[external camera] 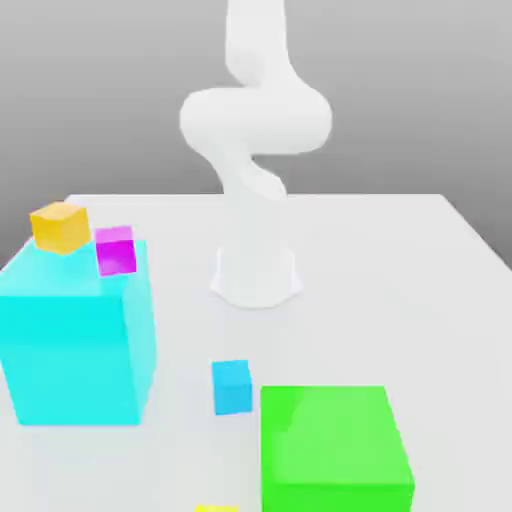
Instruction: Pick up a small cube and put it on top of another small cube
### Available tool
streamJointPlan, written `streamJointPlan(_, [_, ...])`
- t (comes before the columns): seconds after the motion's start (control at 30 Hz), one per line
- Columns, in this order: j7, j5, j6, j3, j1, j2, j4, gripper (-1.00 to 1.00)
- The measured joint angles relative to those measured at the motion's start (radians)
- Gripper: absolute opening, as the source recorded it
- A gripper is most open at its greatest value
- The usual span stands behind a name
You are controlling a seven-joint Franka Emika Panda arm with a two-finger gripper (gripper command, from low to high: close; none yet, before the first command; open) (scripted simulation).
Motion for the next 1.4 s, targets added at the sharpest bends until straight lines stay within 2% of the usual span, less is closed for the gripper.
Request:
streamJointPlan(0.43, [-0.14,-0.038,0.335,-0.079,0.0,0.379,-0.434,0.0])
streamJointPlan(0.57, [-0.2,-0.038,0.482,-0.107,0.001,0.56,-0.574,0.0])
streamJointPlan(0.7, [-0.311,0.083,0.664,-0.061,-0.019,0.791,-0.594,0.0])
streamJointPlan(0.8, [-0.336,0.117,0.758,0.003,-0.074,0.905,-0.578,0.0])
streamJointPlan(0.83, [-0.337,0.118,0.787,0.014,-0.085,0.94,-0.573,-1.0])
streamJointPlan(1.07, [-0.333,0.113,0.793,0.02,-0.093,0.948,-0.572,-1.0])
streamJointPlan(1.4, [-0.208,-0.009,0.544,-0.002,-0.113,0.664,-0.608,-1.0])
